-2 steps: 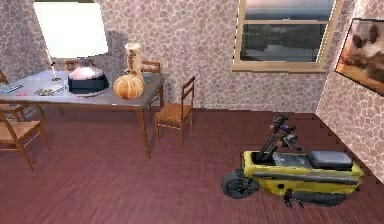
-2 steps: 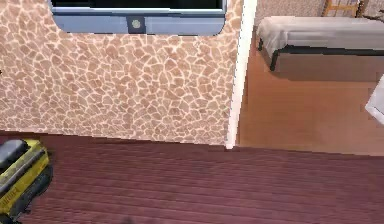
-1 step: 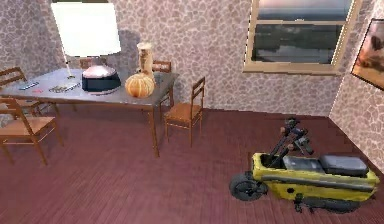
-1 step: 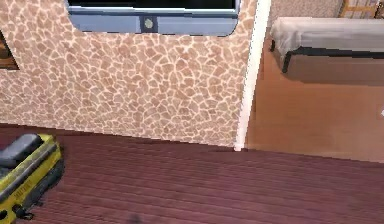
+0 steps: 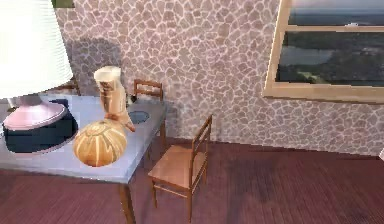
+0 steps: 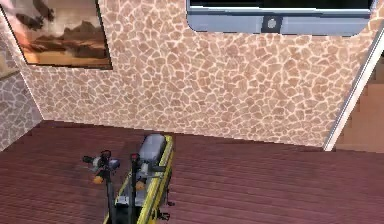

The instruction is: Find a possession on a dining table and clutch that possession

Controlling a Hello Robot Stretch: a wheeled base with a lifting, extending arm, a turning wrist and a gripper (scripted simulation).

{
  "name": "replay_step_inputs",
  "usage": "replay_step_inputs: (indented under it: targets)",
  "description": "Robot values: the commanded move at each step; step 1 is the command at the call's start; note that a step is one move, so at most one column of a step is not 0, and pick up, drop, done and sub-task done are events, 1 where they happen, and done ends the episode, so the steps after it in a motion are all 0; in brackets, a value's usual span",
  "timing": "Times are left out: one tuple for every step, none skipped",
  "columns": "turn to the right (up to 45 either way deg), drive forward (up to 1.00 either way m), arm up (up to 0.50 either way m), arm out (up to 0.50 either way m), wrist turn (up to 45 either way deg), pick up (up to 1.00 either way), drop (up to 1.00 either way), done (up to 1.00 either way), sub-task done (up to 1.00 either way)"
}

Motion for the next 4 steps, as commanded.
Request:
replay_step_inputs:
  targets:
    - [-45.0,0.00,0.00,0.00,0.0,0.00,0.00,0.00,0.00]
    - [-21.0,0.00,0.00,0.00,0.0,0.00,0.00,0.00,0.00]
    - [0.0,0.85,0.00,0.00,0.0,0.00,0.00,0.00,0.00]
    - [-45.0,0.00,0.00,0.00,0.0,0.00,0.00,0.00,0.00]
